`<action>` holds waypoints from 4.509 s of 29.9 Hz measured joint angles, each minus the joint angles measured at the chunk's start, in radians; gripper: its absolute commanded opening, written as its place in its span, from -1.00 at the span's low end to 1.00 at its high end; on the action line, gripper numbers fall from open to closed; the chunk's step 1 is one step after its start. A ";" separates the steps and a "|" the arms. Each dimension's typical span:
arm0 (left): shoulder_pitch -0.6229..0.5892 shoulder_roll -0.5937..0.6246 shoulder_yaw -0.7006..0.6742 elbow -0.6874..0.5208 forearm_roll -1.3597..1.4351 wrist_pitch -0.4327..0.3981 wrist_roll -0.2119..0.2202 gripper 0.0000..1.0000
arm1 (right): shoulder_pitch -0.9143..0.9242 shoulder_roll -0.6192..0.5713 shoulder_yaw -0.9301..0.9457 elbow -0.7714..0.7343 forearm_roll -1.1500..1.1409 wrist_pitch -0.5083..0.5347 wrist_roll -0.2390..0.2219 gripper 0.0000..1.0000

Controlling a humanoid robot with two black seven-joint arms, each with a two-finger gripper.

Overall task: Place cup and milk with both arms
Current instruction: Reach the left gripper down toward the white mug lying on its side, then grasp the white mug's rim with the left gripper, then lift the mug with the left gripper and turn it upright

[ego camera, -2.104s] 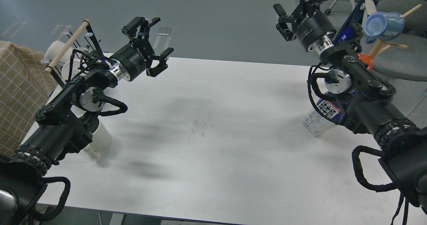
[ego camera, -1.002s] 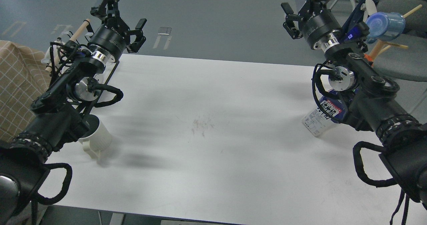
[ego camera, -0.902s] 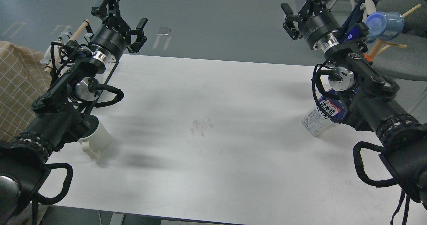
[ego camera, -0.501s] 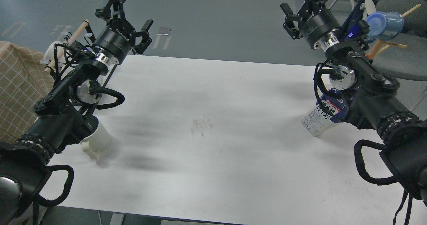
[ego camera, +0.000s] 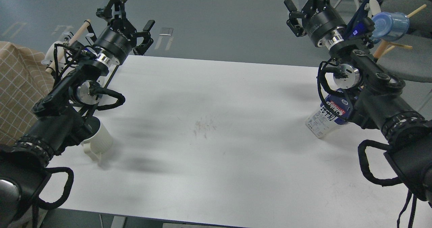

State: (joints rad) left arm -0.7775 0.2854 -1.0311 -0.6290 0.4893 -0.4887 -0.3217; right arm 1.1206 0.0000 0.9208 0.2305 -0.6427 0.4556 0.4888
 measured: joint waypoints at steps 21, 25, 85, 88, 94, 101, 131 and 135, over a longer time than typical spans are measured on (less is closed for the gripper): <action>-0.003 0.059 0.074 -0.081 0.047 0.000 0.004 0.98 | 0.008 0.000 -0.002 0.000 0.000 -0.003 0.000 1.00; -0.002 0.207 0.190 -0.224 0.106 0.000 0.016 0.98 | 0.008 0.000 -0.004 0.003 0.000 -0.003 0.000 1.00; 0.090 0.829 0.777 -0.445 1.123 0.000 -0.167 -0.74 | -0.019 0.000 -0.002 0.029 0.000 -0.004 0.000 1.00; 0.090 0.833 0.798 -0.445 1.136 0.000 -0.167 -1.00 | -0.021 0.000 -0.003 0.029 0.000 -0.005 0.000 1.00; 0.086 0.833 0.811 -0.445 1.150 0.000 -0.166 -1.00 | -0.023 0.000 -0.003 0.029 0.000 -0.005 0.000 1.00; 0.067 0.832 0.808 -0.459 1.148 0.026 -0.166 -1.00 | -0.033 0.000 -0.003 0.029 0.000 -0.005 0.000 1.00; -0.356 0.375 0.836 -0.619 1.334 0.000 -0.111 -1.00 | 0.165 0.000 -0.004 0.012 0.000 -0.036 0.000 1.00; -0.420 0.301 0.922 -0.573 1.385 0.000 -0.111 -1.00 | 0.174 0.000 -0.004 0.012 0.000 -0.037 0.000 1.00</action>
State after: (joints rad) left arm -1.1975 0.5861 -0.1094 -1.2025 1.8746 -0.4888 -0.4324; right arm 1.2947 0.0000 0.9173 0.2422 -0.6428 0.4186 0.4887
